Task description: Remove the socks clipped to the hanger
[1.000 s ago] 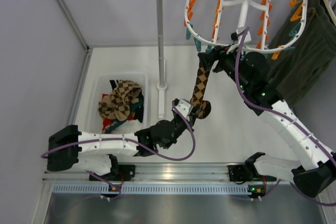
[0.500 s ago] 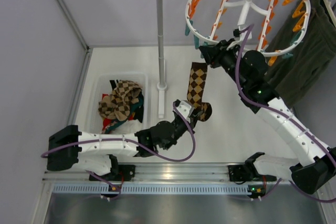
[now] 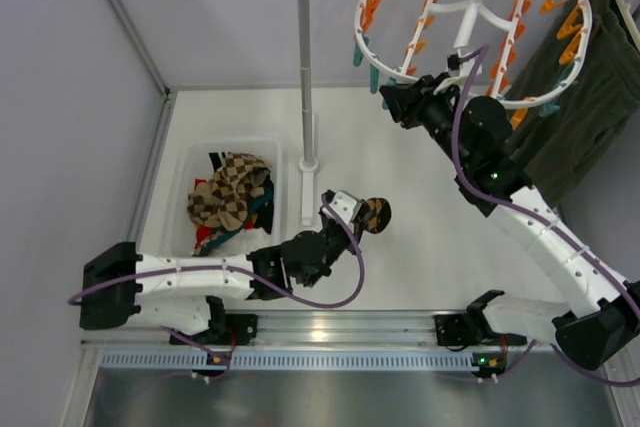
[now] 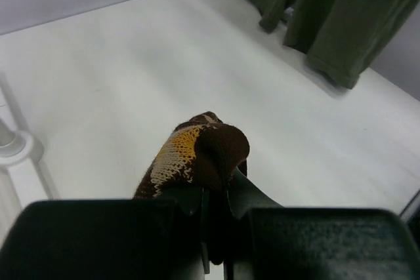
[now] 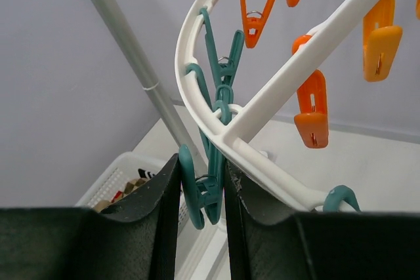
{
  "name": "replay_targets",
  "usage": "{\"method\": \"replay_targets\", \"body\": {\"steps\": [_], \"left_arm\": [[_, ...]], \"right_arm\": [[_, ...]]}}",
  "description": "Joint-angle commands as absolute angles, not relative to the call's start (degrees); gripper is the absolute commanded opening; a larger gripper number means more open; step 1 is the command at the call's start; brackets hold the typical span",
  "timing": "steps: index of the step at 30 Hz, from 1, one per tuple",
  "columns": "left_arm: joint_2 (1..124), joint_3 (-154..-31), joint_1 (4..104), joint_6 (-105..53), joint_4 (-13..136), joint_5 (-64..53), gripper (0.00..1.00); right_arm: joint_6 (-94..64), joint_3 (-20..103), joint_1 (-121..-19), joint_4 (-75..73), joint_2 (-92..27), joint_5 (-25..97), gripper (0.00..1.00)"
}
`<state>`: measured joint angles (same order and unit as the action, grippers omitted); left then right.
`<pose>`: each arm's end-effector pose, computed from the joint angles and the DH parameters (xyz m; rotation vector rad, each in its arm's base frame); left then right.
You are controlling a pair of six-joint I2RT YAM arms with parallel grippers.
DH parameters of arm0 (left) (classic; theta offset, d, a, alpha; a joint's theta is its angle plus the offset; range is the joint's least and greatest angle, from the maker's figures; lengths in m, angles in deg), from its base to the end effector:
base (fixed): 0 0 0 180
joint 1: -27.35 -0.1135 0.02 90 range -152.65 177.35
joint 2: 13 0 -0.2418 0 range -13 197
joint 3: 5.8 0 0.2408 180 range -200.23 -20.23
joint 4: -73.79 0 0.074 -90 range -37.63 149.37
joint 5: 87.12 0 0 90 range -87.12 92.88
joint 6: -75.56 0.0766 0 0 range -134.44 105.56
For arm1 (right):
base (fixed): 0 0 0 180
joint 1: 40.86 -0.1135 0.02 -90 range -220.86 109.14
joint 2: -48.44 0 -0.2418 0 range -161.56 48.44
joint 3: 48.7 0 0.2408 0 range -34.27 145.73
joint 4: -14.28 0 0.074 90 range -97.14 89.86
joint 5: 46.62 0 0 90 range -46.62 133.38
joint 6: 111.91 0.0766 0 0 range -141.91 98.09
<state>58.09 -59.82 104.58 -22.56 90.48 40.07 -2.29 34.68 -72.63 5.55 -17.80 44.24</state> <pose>0.1130 -0.2890 0.2707 0.4470 1.5511 -0.6522 0.2571 0.1578 0.4278 -0.1423 1.4574 0.7257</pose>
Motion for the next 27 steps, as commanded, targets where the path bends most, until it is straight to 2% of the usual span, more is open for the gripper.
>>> {"method": "replay_targets", "body": {"steps": [1, 3, 4, 6, 7, 9, 10, 15, 19, 27], "left_arm": [[54.0, -62.9, 102.1, -26.6, 80.8, 44.2, 0.00], [52.1, -64.8, 98.0, -29.9, 72.5, 43.7, 0.00], [51.4, -65.2, 97.0, -30.5, 70.1, 44.0, 0.00], [48.9, -66.8, 94.2, -32.1, 63.6, 44.6, 0.00], [48.0, -67.3, 93.2, -32.7, 61.6, 44.4, 0.00], [45.6, -70.3, 89.9, -35.6, 52.7, 44.6, 0.00], [44.8, -71.5, 88.7, -37.1, 50.3, 45.0, 0.00], [41.1, -76.7, 82.6, -39.1, 37.3, 47.0, 0.00], [40.4, -81.3, 74.0, -40.2, 32.2, 43.1, 0.00], [41.5, -85.4, 59.4, -40.2, 28.8, 35.0, 0.00]], "right_arm": [[-1.9, 34.1, -73.0, 8.9, -16.0, 41.7, 0.25], [-1.6, 34.0, -73.0, 8.1, -15.5, 40.5, 0.38], [-1.5, 33.9, -73.0, 7.9, -14.8, 40.1, 0.49], [-1.5, 33.5, -73.0, 7.1, -14.0, 39.3, 0.58], [-1.6, 33.3, -73.0, 6.5, -13.1, 39.2, 0.71], [-2.7, 32.6, -73.0, 5.1, -12.0, 39.2, 0.87], [-2.9, 32.2, -73.0, 4.7, -10.8, 39.2, 0.99], [-3.6, 30.3, -73.0, 2.3, -7.3, 35.2, 0.99], [-3.0, 30.2, -73.0, 0.2, -5.2, 31.3, 0.99], [-2.7, 29.0, -73.0, -6.3, -1.1, 30.0, 0.99]]}}
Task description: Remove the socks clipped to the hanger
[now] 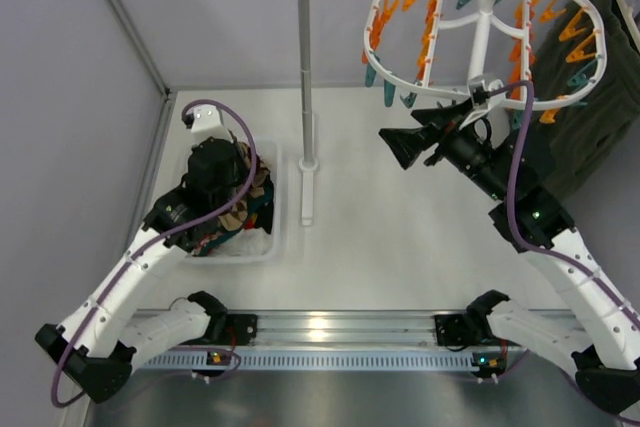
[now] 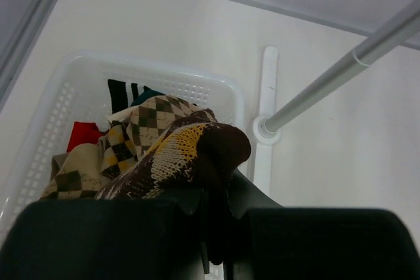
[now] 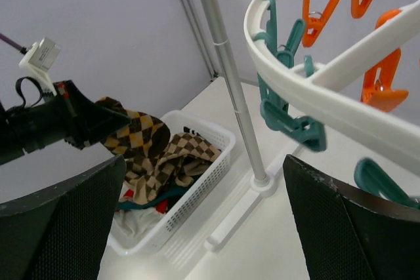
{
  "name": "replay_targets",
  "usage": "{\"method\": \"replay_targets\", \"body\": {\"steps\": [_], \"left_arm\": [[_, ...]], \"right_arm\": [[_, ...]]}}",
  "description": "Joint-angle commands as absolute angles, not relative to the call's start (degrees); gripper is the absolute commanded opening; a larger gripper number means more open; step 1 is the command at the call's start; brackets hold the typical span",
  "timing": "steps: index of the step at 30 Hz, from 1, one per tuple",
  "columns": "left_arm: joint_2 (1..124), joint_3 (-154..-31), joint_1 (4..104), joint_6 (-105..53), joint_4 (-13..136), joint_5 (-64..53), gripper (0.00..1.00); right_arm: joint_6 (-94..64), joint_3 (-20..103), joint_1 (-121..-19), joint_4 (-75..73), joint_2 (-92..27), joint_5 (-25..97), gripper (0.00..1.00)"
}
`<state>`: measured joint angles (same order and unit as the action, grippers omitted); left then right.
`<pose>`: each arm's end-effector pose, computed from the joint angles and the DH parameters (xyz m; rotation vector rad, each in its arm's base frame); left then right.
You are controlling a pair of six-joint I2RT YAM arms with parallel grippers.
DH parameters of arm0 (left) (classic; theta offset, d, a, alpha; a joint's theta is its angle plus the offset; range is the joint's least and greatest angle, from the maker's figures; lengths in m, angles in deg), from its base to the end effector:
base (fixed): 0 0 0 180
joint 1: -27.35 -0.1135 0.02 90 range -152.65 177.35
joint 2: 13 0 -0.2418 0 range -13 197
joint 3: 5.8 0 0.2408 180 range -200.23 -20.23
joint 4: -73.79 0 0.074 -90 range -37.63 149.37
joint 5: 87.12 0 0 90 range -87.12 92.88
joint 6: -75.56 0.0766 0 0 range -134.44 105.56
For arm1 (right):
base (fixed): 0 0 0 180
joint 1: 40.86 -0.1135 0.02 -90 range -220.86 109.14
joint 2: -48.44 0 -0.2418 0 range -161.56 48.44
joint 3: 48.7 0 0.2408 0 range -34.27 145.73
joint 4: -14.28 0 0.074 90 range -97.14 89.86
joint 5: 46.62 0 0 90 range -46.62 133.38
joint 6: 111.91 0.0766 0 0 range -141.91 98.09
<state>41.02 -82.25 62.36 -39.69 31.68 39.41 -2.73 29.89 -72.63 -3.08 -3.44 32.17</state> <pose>0.2130 -0.0936 0.3554 -0.2636 1.8277 -0.1225 0.1902 0.1353 0.4362 -0.3276 1.4313 0.8683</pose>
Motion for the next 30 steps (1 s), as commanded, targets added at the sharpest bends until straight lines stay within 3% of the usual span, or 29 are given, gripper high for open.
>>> {"method": "replay_targets", "body": {"steps": [1, 15, 26, 30], "left_arm": [[41.9, -85.9, 57.4, -40.1, 28.5, 34.3, 0.00], [50.4, -88.2, 39.8, -39.6, 24.2, 22.3, 0.00], [66.4, -85.1, 30.3, -44.8, 29.2, 11.5, 0.00], [73.6, -80.1, 28.4, -47.7, 35.0, 4.8, 0.00]], "right_arm": [[-2.9, 28.7, -73.0, -6.8, -0.7, 29.2, 1.00], [-12.8, 21.5, -73.0, -16.3, 9.7, 8.8, 0.99], [-9.6, 11.6, -73.0, -11.6, 17.0, 7.9, 1.00], [-3.9, 2.3, -73.1, -6.0, 25.5, 8.7, 1.00]]}}
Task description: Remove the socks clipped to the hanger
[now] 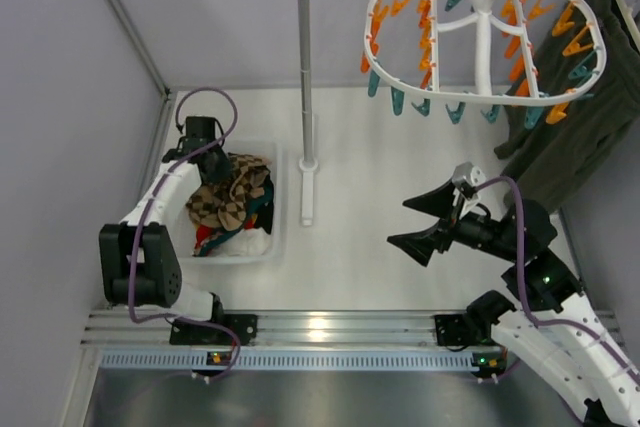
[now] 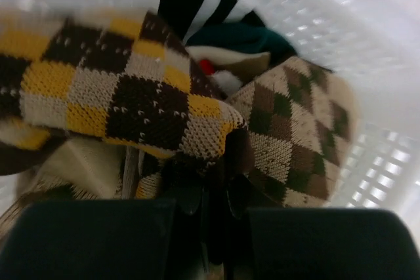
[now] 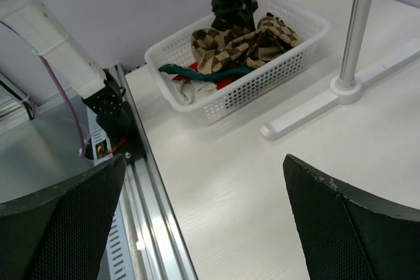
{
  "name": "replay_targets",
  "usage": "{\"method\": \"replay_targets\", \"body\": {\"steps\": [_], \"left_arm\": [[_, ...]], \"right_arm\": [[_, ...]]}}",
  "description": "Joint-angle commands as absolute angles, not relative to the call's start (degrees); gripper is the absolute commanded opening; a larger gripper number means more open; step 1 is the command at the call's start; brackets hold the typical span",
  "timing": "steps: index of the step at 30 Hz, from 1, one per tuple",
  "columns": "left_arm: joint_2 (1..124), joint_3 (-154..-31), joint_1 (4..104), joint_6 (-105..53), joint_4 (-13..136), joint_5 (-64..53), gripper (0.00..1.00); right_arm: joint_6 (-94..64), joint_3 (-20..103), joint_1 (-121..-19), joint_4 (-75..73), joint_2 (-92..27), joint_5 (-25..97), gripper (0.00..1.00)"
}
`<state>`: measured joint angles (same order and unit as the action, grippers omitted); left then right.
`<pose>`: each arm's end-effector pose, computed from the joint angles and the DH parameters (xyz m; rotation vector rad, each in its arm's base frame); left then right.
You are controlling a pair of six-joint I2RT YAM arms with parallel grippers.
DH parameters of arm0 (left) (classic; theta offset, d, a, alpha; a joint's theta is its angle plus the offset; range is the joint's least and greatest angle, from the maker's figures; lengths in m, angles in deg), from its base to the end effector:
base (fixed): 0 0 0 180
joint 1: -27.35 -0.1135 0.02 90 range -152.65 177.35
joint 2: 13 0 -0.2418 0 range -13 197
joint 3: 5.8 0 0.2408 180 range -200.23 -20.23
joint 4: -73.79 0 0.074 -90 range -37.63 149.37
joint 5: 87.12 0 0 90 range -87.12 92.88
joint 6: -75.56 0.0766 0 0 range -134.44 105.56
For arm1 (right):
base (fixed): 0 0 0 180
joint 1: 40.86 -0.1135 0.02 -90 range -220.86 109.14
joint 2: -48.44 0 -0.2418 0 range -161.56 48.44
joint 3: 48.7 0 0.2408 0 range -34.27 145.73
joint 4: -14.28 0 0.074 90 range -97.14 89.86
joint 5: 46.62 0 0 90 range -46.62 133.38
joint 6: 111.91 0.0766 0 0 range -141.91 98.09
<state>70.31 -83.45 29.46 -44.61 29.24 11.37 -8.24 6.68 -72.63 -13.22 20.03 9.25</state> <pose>0.3275 -0.0007 0.2148 -0.6536 2.3460 -0.0713 0.1128 0.1204 0.3365 -0.7387 1.5169 1.0748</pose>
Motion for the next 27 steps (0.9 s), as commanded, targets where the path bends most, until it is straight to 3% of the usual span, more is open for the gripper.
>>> {"method": "replay_targets", "body": {"steps": [1, 8, 14, 16, 17, 20, 25, 27], "left_arm": [[74.5, -77.1, 28.1, -49.1, 36.6, 3.4, 0.00], [81.1, -72.4, 27.7, -51.7, 42.5, -0.2, 0.00], [72.0, -71.6, 27.8, -50.7, 41.7, 4.4, 0.02], [69.6, -72.5, 27.8, -50.0, 40.5, 5.5, 0.15], [67.6, -73.0, 27.8, -49.7, 39.1, 6.5, 0.33], [64.2, -75.6, 27.7, -48.4, 36.3, 8.0, 0.52], [58.2, -79.2, 27.8, -47.0, 31.1, 8.5, 0.68], [54.3, -80.6, 27.7, -46.1, 28.5, 8.3, 0.79]], "right_arm": [[-3.1, 0.9, -73.0, -4.8, 27.0, 9.1, 0.99], [-1.6, -3.2, -73.0, -8.9, 34.5, 12.1, 1.00], [-1.8, -2.6, -73.0, -10.6, 36.4, 13.1, 0.99], [-1.6, -2.4, -73.0, -10.5, 36.5, 12.8, 0.99], [-1.3, -2.3, -73.0, -10.4, 36.4, 12.7, 0.99], [-1.0, -2.1, -73.0, -10.4, 36.7, 12.7, 0.99], [-0.2, -0.8, -73.0, -13.0, 36.6, 14.9, 0.99], [0.8, 1.1, -73.0, -15.2, 36.0, 19.3, 0.99]]}}
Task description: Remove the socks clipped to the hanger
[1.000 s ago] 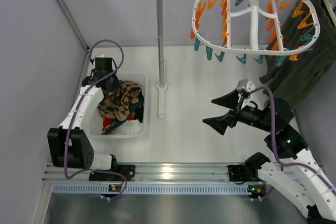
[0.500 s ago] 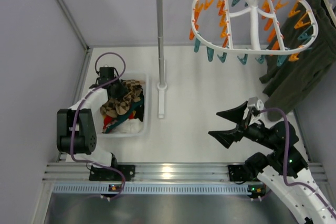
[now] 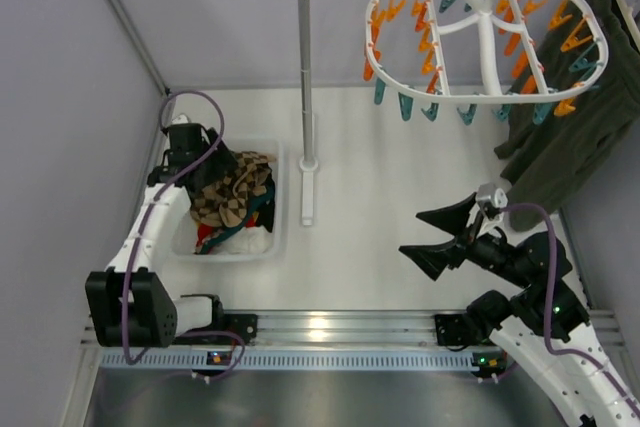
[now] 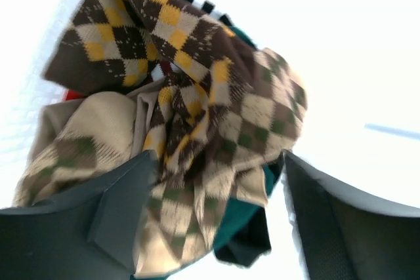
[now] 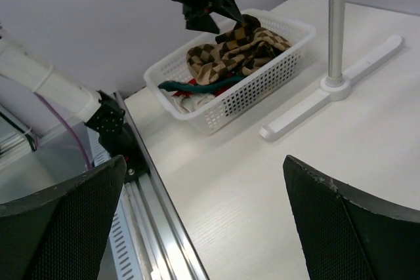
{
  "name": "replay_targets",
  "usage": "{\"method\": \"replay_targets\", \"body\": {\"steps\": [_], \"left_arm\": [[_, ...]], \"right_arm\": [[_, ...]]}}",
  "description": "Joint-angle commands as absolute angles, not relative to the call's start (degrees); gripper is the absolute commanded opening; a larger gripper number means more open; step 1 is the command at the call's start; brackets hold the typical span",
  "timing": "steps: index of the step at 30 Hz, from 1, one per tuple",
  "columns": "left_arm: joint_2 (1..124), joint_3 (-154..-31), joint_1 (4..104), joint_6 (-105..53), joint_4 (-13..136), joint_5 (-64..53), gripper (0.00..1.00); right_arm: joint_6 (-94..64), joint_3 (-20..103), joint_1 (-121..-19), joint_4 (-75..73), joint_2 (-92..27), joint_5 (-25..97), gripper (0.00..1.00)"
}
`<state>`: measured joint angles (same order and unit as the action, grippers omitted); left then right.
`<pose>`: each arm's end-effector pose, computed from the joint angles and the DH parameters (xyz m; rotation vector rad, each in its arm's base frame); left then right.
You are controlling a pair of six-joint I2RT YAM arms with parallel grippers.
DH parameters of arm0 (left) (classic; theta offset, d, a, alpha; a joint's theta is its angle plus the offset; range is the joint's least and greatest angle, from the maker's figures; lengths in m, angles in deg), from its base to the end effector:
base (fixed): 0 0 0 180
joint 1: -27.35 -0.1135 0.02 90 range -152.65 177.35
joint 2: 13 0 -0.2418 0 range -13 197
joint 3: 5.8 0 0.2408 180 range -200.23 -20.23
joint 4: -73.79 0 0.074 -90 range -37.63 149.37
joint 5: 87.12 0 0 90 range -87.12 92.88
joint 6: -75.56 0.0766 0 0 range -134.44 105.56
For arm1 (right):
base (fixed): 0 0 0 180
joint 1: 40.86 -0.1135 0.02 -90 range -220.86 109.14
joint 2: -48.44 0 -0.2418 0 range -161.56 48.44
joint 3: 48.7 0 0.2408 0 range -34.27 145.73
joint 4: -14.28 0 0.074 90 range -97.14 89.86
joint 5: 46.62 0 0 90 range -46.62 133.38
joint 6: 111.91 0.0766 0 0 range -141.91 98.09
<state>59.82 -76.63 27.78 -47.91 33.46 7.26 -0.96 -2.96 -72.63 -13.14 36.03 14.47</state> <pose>0.3005 0.0036 0.2349 -0.6961 2.2092 -0.2136 0.0871 0.0975 0.3123 -0.5767 1.4743 1.1010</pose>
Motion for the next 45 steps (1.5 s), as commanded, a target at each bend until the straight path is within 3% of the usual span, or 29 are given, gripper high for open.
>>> {"method": "replay_targets", "body": {"steps": [1, 2, 10, 13, 19, 32, 45], "left_arm": [[53.0, -81.1, 27.7, -45.6, 27.4, 8.0, 0.92], [50.0, -81.5, 27.7, -45.0, 26.8, 7.5, 0.98], [34.3, -85.6, 27.7, -35.4, 17.0, 3.1, 0.98], [28.0, -84.2, 27.7, -30.0, 15.3, -3.7, 0.99], [15.8, -79.2, 29.6, -26.0, 13.1, -3.2, 0.98], [9.3, -83.8, 37.5, -22.7, 6.3, 8.7, 0.99], [9.2, -85.4, 39.2, -22.9, 5.4, 9.0, 0.98]], "right_arm": [[0.9, 1.9, -73.0, -17.3, 35.9, 21.1, 0.99], [1.2, 3.5, -73.0, -18.7, 35.5, 24.9, 0.99], [-1.1, 12.5, -73.0, -28.2, 29.4, 39.8, 0.99], [-3.6, 17.8, -73.0, -34.7, 26.2, 48.5, 0.99], [-5.8, 26.0, -72.9, -42.8, 23.7, 55.1, 0.99], [-11.5, 37.4, -73.0, -61.6, 18.4, 76.4, 0.99], [-13.0, 32.9, -73.0, -61.8, 22.4, 78.6, 0.99]]}}
